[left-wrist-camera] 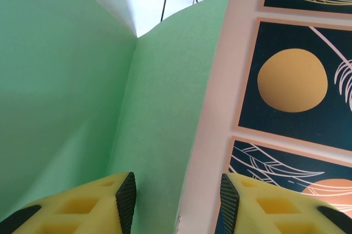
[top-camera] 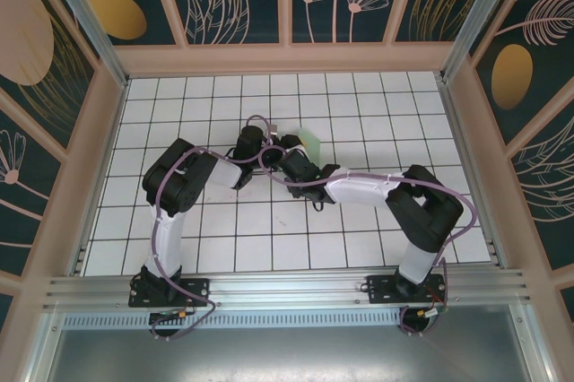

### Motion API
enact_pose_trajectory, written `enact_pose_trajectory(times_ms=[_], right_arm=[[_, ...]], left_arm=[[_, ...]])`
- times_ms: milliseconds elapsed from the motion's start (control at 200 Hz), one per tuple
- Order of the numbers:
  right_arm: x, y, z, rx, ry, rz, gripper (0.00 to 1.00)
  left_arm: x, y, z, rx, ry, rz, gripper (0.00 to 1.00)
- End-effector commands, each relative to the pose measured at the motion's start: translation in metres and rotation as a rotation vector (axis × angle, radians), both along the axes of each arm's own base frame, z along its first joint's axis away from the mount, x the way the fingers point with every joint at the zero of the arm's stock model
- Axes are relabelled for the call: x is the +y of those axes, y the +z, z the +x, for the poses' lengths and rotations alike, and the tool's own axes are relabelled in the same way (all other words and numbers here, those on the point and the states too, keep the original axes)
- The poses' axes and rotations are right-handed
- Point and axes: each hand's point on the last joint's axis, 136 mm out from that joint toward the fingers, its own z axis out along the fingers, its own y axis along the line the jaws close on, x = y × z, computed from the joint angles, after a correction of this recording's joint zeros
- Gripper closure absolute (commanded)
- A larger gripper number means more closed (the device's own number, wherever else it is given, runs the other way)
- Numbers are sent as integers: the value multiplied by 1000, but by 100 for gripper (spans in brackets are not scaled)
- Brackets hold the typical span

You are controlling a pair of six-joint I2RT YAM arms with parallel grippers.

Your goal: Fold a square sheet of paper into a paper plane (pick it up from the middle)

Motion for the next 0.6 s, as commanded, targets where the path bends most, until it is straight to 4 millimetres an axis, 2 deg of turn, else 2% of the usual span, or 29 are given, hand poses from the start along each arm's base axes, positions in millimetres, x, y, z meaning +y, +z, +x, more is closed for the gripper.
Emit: enact_pose_trajectory(times_ms=[0, 50, 300, 530, 595], right_arm=[[1, 12, 3, -23, -16, 3, 75], [1, 13, 2, -20, -12, 12, 79], [3, 26, 2, -19, -14, 51, 85], [3, 33, 0, 29, 17, 126, 100], [6, 33, -2, 49, 38, 158, 100]], left_arm=[[1, 5, -1, -27, -6, 19, 52], [2, 4, -1, -30, -3, 30, 52], [3, 6, 1, -41, 4, 54, 52], [12, 15, 2, -82, 29, 109, 50], [15, 16, 1, -90, 30, 138, 49]])
